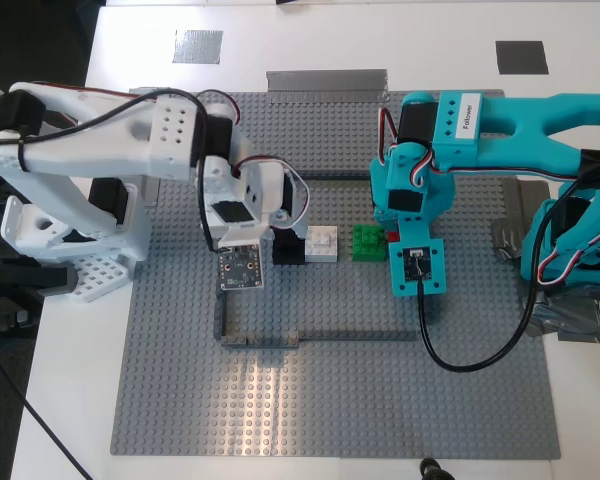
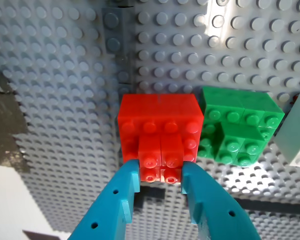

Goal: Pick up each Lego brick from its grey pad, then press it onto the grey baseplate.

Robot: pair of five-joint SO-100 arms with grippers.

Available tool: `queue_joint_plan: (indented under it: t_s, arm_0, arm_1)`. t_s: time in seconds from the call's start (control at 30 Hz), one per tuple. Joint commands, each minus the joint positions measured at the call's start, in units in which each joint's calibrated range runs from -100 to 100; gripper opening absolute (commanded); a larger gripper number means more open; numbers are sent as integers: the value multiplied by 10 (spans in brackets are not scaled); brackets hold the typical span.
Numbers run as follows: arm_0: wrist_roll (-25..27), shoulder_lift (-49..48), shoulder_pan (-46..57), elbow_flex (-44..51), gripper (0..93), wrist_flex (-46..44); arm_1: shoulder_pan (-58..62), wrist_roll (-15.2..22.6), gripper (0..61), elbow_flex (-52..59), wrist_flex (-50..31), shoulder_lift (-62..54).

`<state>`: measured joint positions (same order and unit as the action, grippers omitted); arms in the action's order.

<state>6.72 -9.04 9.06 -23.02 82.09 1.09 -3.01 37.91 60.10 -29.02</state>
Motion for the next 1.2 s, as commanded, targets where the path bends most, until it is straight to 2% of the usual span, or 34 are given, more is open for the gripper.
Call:
queue_joint_plan:
  t_s: [0.0,0.07,0.13,0.33,0.7,0.87,1.17]
  arm_0:
    - [0,0,-5,36,0,11]
    - [1,0,-5,43,0,17]
    - [2,0,-5,45,0,17]
    - [2,0,-5,41,0,17]
    - [2,0,-2,29,0,10]
    - [2,1,-1,28,0,10]
    - [0,1,0,24,0,-9]
  arm_1:
    - [-29,9,118,-59,16,-84]
    - [-48,19,20,-59,16,-114]
    - [-66,20,4,-59,23,-135]
    - [-95,2,4,-73,55,-140]
    - [-142,-4,4,-73,73,-137]
    - [-187,4,3,-107,74,-124]
    - [-278,31,2,-189,125,-75]
